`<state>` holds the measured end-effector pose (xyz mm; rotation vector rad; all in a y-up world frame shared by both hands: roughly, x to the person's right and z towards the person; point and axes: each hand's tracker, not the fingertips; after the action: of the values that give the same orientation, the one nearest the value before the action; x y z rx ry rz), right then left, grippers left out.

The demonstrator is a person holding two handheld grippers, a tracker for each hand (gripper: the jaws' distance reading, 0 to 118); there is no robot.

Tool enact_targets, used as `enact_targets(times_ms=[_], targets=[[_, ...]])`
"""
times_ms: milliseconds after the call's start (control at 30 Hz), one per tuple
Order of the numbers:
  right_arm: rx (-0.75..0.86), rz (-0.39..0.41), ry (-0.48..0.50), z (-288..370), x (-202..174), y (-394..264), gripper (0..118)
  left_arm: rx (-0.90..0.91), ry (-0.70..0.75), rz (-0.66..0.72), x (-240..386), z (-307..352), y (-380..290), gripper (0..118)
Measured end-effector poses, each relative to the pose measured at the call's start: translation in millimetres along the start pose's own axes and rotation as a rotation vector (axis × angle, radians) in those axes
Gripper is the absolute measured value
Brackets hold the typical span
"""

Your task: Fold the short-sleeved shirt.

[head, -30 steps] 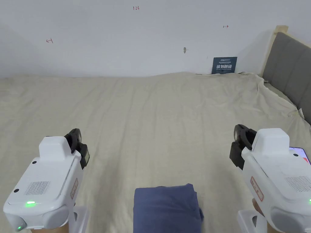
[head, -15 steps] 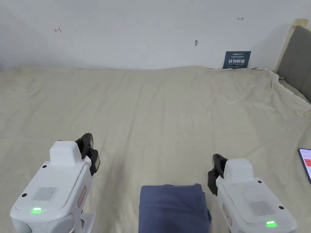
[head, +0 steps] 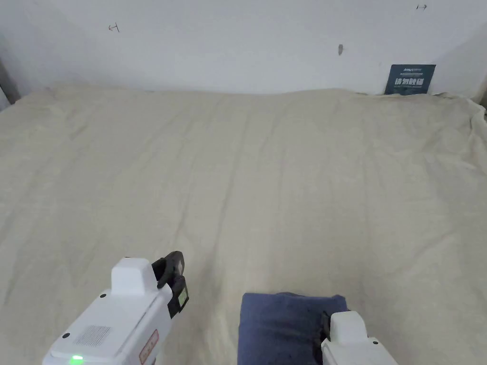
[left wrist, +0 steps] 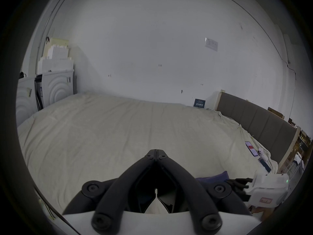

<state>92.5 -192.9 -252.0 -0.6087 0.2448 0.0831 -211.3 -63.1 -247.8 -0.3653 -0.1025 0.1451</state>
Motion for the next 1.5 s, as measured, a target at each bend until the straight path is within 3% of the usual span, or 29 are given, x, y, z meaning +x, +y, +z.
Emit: enact_targets(times_ms=[133, 233, 300, 367, 467, 533, 733, 900, 1000, 1133, 1267, 1400, 1500], targets=[[-0.007, -0.005, -0.033, -11.7, 0.1, -24.0, 0, -0.062, -0.024, 0.012, 3.2, -5.1, -9.4, 0], [0.0, -0.025, -0.034, -12.1, 3.5, -27.1, 0, -0.138, -0.062, 0.042, 5.4, -10.7, -18.4, 8], [0.016, -0.017, -0.019, -10.5, 6.5, -30.9, 0, -0.22, -0.092, 0.079, 7.3, -20.1, -24.3, 27], [0.019, -0.02, -0.02, -9.7, 8.5, -32.6, 0, -0.343, -0.122, 0.13, 5.8, -36.0, -38.4, 63], [0.018, -0.011, -0.013, -9.0, 9.3, -32.4, 0, -0.465, -0.185, 0.204, 16.3, -46.6, -51.0, 90], [0.014, -0.01, -0.015, -9.0, 10.4, -31.7, 0, -0.538, -0.247, 0.228, 22.1, -56.9, -60.8, 97], [0.008, -0.031, -0.002, -9.4, 14.5, -31.6, 0, -0.701, -0.304, 0.215, 31.7, -96.8, -85.2, 97], [0.001, 0.008, 0.016, -9.2, 17.8, -30.4, 0, -0.776, -0.358, 0.245, 30.7, -122.8, -89.8, 94], [-0.001, 0.029, 0.023, -8.9, 18.4, -29.8, 0, -0.814, -0.421, 0.231, 29.6, -133.5, -91.9, 72], [-0.003, 0.018, 0.028, -9.2, 20.3, -29.6, 0, -0.827, -0.467, 0.197, 24.2, -140.9, -95.0, 58], [-0.004, 0.008, 0.032, -8.3, 21.2, -28.0, 0, -0.846, -0.524, 0.292, 17.7, -139.4, -96.1, 28], [-0.02, -0.025, 0.045, -5.3, 25.9, -21.3, 0, -0.811, -0.508, 0.246, 24.5, -131.0, -94.5, 23], [-0.009, -0.025, 0.052, 4.9, 28.5, -8.0, 0, -0.791, -0.545, 0.291, 16.5, -129.3, -83.5, 22]])
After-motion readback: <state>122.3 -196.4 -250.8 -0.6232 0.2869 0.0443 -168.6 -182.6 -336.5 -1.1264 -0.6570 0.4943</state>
